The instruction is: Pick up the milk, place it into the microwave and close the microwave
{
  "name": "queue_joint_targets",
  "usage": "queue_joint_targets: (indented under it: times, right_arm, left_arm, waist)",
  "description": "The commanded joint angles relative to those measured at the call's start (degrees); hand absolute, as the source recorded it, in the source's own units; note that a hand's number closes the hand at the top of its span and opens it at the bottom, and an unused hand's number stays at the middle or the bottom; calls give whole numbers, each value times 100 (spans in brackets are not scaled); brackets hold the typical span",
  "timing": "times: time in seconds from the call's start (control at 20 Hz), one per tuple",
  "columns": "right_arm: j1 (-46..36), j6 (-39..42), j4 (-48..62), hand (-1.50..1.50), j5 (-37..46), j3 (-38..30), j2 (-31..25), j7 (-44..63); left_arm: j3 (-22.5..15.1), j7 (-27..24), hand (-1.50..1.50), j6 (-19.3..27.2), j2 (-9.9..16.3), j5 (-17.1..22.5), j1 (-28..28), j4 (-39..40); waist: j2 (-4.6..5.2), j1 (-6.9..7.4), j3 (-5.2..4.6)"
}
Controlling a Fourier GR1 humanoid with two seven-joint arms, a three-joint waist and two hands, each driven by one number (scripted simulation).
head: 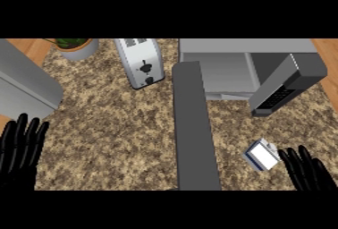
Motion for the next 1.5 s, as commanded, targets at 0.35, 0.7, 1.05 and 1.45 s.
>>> queue_joint_targets:
  times: [0.35, 0.7, 1.05, 1.45]
  right_arm:
    - [-937, -587, 1356, -150, 716, -582, 331, -640]
    - [-1090, -563, 1993, -150, 679, -877, 277, -721]
    - [-1340, -749, 3159, -150, 1145, -1294, 126, -1787]
    - [-2259, -495, 5290, -150, 1189, -1891, -431, -2753]
  left_arm:
    - [135, -230, -150, -356, -9, 73, 532, -202]
    - [-358, -804, -150, -422, -256, -333, 1182, -241]
    - [-432, -331, -150, -305, -256, -197, 1317, -893]
    - [-204, -930, -150, -654, -257, -231, 1387, -208]
  waist:
    - [11, 20, 0]
    - [8, 22, -1]
    - [9, 27, 3]
    - [14, 45, 2]
